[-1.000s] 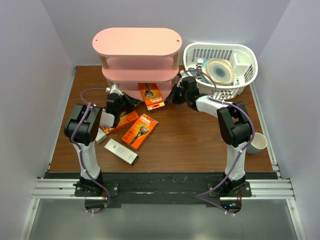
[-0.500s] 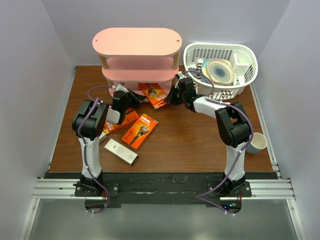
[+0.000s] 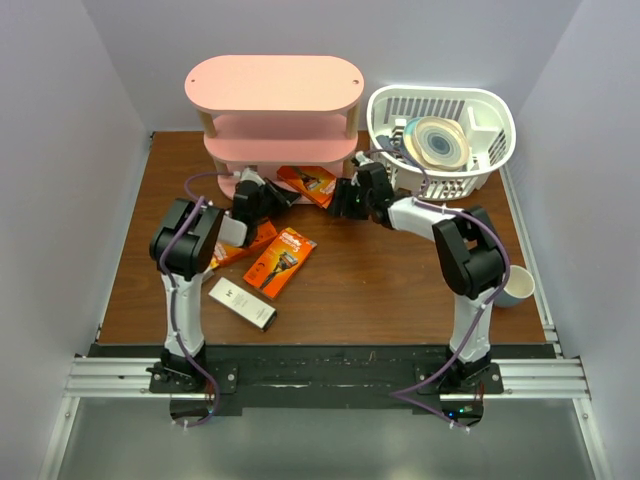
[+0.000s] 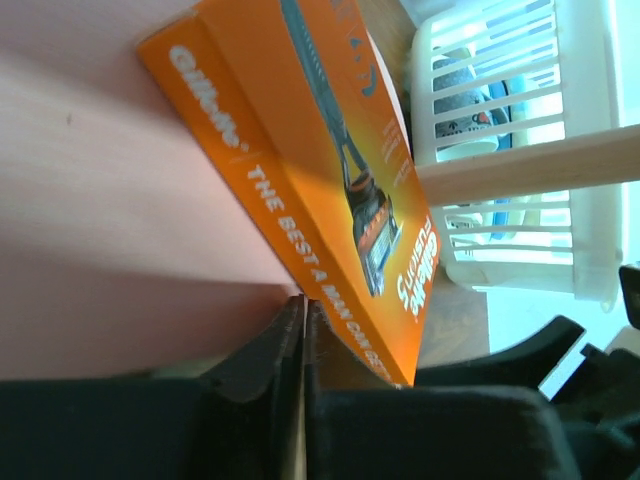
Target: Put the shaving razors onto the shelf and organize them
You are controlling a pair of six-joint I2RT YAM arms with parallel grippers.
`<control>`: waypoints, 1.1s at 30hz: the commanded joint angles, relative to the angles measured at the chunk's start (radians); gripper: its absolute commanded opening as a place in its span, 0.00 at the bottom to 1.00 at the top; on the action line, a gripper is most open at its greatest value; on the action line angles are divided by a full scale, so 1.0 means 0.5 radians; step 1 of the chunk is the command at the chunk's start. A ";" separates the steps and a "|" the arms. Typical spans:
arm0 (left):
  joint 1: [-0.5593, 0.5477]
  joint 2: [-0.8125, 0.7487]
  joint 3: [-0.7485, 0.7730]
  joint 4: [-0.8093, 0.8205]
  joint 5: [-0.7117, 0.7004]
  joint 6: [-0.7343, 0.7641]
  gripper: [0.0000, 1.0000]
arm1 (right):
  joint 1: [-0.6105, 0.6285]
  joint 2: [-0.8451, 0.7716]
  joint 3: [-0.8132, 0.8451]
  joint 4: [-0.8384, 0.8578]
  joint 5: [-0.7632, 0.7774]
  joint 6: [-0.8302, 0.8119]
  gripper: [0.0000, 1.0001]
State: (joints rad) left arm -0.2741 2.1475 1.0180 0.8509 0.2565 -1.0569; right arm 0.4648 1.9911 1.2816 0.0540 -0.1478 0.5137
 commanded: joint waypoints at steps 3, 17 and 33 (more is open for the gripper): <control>0.042 -0.233 -0.121 -0.192 -0.028 0.073 0.19 | -0.123 -0.175 -0.038 0.045 -0.063 0.071 0.69; 0.051 -0.258 -0.198 -0.088 0.070 0.208 0.24 | -0.301 0.086 0.186 0.278 -0.241 0.114 0.71; 0.076 -0.218 -0.174 0.047 0.183 0.218 0.25 | -0.295 0.258 0.278 0.322 -0.382 0.126 0.60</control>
State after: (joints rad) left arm -0.2546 2.0537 0.9230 0.8059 0.3267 -0.9581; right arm 0.3252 2.1014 1.3796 0.2558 -0.3325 0.5690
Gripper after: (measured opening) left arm 0.249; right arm 0.607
